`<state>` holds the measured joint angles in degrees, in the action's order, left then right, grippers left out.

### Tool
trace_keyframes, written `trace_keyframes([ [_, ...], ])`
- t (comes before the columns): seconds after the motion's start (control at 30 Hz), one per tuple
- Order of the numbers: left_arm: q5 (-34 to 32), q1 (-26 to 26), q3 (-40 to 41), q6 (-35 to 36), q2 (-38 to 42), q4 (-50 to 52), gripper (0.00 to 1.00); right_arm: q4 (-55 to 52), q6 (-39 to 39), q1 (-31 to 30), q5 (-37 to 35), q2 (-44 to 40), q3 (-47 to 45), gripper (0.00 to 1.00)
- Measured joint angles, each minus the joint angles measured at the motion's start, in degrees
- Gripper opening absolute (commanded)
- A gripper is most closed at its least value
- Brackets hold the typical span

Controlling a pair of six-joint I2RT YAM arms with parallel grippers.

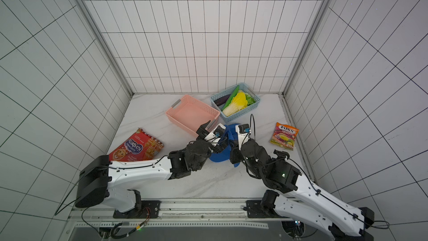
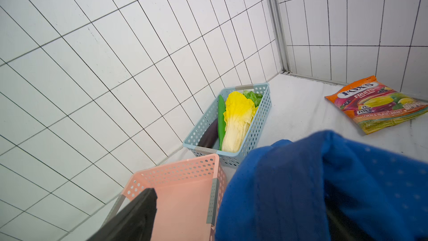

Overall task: Turn the baseball cap inside out
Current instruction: Turn over the baseball cap.

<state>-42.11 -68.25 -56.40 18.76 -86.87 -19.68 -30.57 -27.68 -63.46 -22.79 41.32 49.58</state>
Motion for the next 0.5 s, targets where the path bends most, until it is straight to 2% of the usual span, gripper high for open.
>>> trace_keyframes([
  [0.13,-0.3,0.3,-0.2,2.3,-0.1,-0.2,0.55,-0.1,0.0,0.0,0.0,-0.5,0.0,0.00],
  [0.23,1.5,1.0,-0.2,2.3,0.2,1.3,0.33,-0.3,0.2,0.0,0.0,-0.5,0.0,0.00],
  [0.4,8.4,4.3,0.6,1.2,3.3,6.0,0.23,-1.2,1.2,0.0,0.9,0.1,0.1,0.00],
  [0.5,14.0,6.5,1.2,0.5,6.4,8.8,0.24,-1.6,2.0,0.1,2.1,0.5,0.1,0.00],
])
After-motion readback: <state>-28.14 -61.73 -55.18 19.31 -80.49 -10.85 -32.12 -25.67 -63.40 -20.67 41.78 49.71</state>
